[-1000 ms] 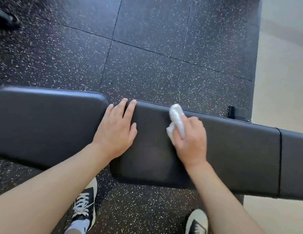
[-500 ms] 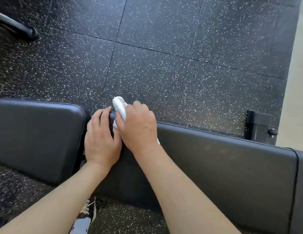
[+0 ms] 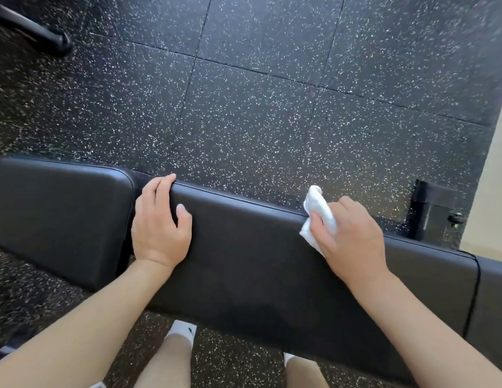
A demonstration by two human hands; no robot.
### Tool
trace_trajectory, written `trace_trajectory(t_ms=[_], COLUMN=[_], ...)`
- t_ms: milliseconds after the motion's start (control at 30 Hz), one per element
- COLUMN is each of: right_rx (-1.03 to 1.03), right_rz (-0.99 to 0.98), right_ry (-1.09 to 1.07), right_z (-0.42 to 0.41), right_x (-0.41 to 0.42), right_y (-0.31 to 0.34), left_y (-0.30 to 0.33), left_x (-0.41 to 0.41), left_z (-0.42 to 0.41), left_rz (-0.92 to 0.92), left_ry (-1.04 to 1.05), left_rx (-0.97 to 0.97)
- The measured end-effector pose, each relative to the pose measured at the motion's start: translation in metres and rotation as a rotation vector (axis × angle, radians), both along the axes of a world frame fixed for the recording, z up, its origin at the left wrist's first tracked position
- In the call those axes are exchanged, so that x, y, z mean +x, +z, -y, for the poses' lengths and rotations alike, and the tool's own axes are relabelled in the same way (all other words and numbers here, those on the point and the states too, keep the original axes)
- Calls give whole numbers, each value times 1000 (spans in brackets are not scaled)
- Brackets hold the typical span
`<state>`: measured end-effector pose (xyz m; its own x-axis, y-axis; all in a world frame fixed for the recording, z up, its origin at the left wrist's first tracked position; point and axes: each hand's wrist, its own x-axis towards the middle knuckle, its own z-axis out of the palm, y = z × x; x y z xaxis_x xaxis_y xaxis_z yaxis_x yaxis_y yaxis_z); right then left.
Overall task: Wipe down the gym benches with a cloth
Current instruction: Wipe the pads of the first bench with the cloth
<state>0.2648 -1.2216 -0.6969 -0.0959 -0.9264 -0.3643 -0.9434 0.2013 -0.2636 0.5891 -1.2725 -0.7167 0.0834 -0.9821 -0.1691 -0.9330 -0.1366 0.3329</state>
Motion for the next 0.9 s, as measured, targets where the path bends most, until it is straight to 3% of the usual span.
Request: trace_trajectory(t_ms=[167, 267, 433, 567, 733, 900], right_rx=[-58, -196, 42, 128, 184, 76], right_rz=[11, 177, 268, 339, 237, 115], right_ry=[-55, -53, 17, -3, -111, -78], right_z=[34, 67, 129, 133, 107, 109], right_x=[68, 137, 222, 214, 157, 189], right_y=[-4, -4, -13, -16, -10, -7], left_y=[-4, -3, -3, 1, 1, 5], left_x=[6, 10, 20, 29, 29, 31], left_z=[0, 1, -4, -13, -12, -10], left_rz=[-43, -97, -228, -244, -244, -267], left_ry=[-3, 21, 119, 141, 171, 156], left_rx=[-5, 25, 110, 154, 189, 205])
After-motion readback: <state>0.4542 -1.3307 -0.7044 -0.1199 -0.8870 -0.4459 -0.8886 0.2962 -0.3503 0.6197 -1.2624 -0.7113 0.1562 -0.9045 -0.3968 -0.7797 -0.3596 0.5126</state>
